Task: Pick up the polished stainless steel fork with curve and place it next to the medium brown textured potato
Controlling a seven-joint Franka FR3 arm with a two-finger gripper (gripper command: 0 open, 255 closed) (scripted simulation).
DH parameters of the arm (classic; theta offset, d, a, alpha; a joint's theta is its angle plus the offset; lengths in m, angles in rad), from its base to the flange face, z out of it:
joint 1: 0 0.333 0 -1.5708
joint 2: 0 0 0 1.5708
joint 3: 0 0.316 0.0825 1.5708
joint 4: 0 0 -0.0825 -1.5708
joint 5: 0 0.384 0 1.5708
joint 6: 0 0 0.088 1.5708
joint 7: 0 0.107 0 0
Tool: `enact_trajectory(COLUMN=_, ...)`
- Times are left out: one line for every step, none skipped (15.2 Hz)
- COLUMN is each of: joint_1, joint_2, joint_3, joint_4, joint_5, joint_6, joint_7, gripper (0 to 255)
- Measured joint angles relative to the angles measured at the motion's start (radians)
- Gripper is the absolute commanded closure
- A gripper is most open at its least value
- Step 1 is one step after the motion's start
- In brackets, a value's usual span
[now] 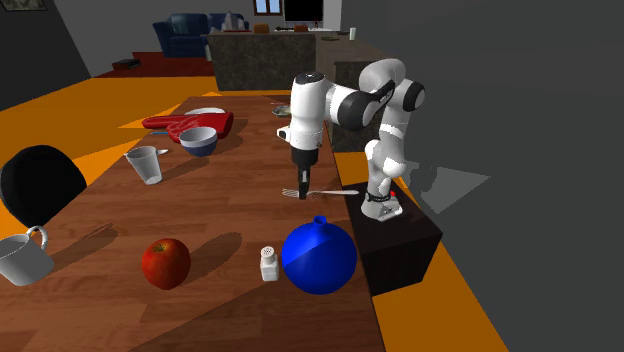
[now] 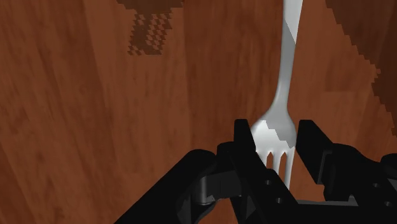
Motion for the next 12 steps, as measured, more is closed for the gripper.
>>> enact_trajectory(joint_1=0.000, joint_2=0.006, joint_3=0.001, joint_4=0.021, joint_5=-0.003, joint_6=-0.016, joint_7=0.002, gripper=255)
enact_trajectory(joint_1=0.000, joint_2=0.010, joint_3=0.001, joint_4=0.040, joint_5=-0.005, joint_6=-0.031, joint_7=0.002, gripper=255)
enact_trajectory(joint_1=0.001, joint_2=0.012, joint_3=0.002, joint_4=0.054, joint_5=-0.006, joint_6=-0.044, joint_7=0.004, gripper=255)
enact_trajectory(joint_1=0.000, joint_2=0.015, joint_3=0.002, joint_4=0.072, joint_5=-0.007, joint_6=-0.058, joint_7=0.003, gripper=255)
enact_trajectory(joint_1=0.000, joint_2=0.018, joint_3=0.002, joint_4=0.089, joint_5=-0.009, joint_6=-0.073, joint_7=0.004, gripper=255)
enact_trajectory(joint_1=0.002, joint_2=0.028, joint_3=0.005, joint_4=0.111, joint_5=-0.014, joint_6=-0.086, joint_7=0.008, gripper=255)
enact_trajectory(joint_1=0.002, joint_2=0.033, joint_3=0.006, joint_4=0.132, joint_5=-0.016, joint_6=-0.103, joint_7=0.010, gripper=255)
enact_trajectory(joint_1=0.003, joint_2=0.035, joint_3=0.007, joint_4=0.148, joint_5=-0.017, joint_6=-0.117, joint_7=0.011, gripper=255)
enact_trajectory(joint_1=0.003, joint_2=0.043, joint_3=0.008, joint_4=0.171, joint_5=-0.021, joint_6=-0.134, joint_7=0.012, gripper=255)
enact_trajectory(joint_1=0.003, joint_2=0.049, joint_3=0.009, joint_4=0.188, joint_5=-0.023, joint_6=-0.145, joint_7=0.013, gripper=255)
enact_trajectory(joint_1=-0.003, joint_2=0.035, joint_3=0.000, joint_4=0.178, joint_5=-0.016, joint_6=-0.148, joint_7=-0.001, gripper=255)
enact_trajectory(joint_1=-0.013, joint_2=0.015, joint_3=-0.012, joint_4=0.159, joint_5=-0.006, joint_6=-0.146, joint_7=-0.023, gripper=255)
